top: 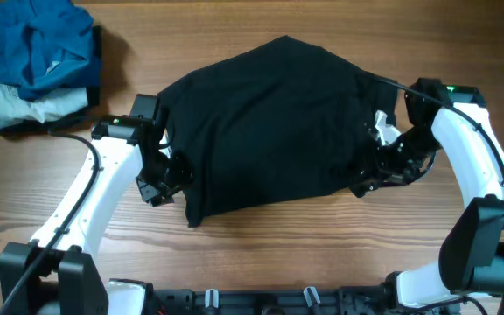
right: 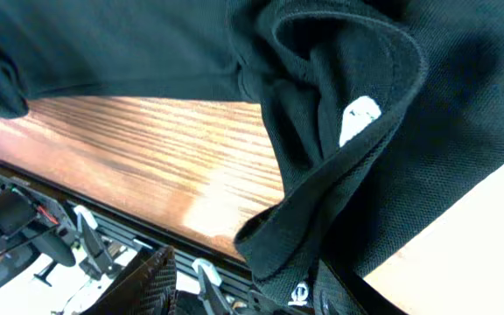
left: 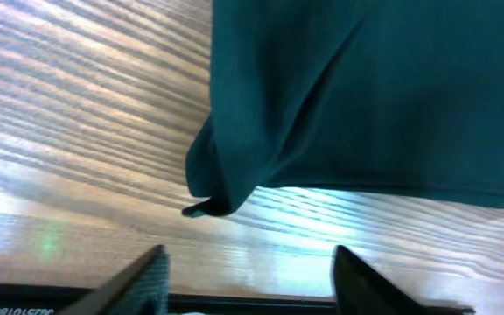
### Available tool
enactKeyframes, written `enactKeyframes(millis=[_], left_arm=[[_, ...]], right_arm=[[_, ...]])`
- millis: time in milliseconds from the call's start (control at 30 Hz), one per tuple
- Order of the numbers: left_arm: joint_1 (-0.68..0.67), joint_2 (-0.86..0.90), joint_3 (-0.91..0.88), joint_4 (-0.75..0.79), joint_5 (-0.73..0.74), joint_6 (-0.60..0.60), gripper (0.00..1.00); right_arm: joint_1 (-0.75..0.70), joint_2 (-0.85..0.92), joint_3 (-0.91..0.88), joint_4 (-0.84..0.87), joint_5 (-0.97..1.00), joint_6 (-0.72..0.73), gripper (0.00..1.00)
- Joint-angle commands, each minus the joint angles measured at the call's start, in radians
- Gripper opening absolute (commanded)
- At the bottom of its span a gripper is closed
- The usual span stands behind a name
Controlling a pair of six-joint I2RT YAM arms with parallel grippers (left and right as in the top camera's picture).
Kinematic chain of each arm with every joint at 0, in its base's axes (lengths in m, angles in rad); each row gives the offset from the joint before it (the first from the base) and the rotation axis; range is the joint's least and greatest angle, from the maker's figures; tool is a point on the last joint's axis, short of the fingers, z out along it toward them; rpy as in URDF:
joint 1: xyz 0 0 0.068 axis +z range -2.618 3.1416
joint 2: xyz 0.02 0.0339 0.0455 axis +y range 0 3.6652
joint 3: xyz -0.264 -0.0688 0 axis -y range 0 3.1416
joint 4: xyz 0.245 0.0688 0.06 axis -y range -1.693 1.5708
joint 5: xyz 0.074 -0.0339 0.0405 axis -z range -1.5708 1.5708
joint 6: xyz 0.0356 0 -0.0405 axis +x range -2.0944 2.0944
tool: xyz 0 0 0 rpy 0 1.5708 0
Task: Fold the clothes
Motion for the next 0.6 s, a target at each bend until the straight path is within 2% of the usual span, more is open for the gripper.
enactKeyframes(millis=[0,100,167,300,567], left_arm=[[-0.001,-0.014,-0.005,0.081,0.014,0.003,0.66],[0.002,-0.014,-0.005,0.345,0.005,0.003,0.64],[0.020,-0.013,-0.005,0.510,-0.041,-0.006,0.56],[0.074,0.012,-0.005,0.711,-0.182,-0.035,0.57],[0.178,0.148,0.022,0.802,-0.219,-0.023,0.59]], right_arm=[[0.006,-0.019,0.000,0.074,-0.039,0.049,0.49],[0.006,-0.019,0.016,0.171,-0.138,0.042,0.49],[0.006,-0.019,0.034,0.222,-0.151,0.042,0.48],[0.017,-0.019,0.111,0.259,-0.146,0.005,0.48],[0.098,-0.019,0.392,0.291,-0.010,0.018,0.59]])
